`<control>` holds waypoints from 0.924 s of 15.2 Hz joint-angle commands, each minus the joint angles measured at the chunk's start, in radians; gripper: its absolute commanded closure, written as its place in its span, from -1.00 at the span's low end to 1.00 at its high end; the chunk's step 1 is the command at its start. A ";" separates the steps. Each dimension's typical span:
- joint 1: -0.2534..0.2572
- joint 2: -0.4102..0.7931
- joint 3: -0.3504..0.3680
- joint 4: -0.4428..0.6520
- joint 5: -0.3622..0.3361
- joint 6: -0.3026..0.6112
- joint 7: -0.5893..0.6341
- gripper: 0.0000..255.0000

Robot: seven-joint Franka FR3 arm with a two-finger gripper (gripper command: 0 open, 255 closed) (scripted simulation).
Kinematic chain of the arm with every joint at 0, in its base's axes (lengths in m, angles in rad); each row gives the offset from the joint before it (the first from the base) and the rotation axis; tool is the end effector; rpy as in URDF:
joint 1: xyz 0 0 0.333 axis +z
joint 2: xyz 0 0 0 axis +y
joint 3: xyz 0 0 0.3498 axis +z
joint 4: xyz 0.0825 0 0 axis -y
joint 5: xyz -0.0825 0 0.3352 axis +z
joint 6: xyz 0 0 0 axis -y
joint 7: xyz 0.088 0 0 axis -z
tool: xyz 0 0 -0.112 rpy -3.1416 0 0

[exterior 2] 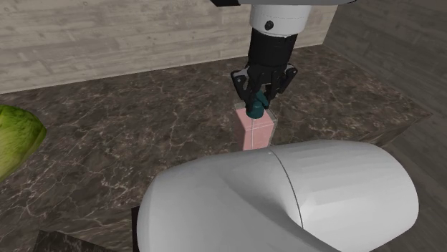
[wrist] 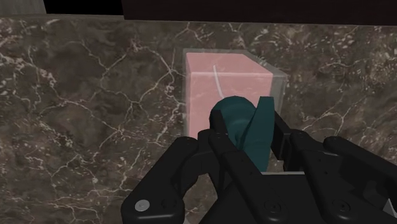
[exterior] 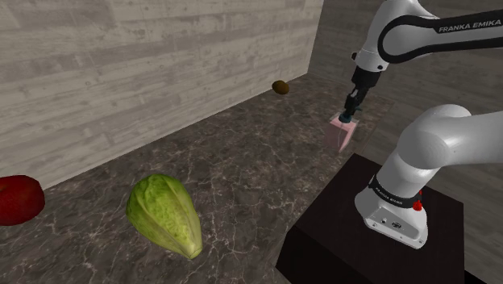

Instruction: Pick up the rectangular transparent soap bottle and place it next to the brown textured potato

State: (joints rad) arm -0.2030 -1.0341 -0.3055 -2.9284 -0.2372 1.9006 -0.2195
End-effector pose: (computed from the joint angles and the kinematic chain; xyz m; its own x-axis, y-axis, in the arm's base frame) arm 0.1496 -0.1056 0.4329 0.9979 -0.0639 0.0054 -0.0636 -0.9973 -0.0373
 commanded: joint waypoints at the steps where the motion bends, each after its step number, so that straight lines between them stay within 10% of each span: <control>1: 0.004 -0.005 0.007 0.022 0.007 -0.027 0.000 1.00; 14: 0.029 -0.015 0.049 0.191 0.052 -0.204 0.003 1.00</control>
State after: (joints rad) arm -0.1760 -1.0512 -0.2580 -2.7526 -0.1876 1.7098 -0.2153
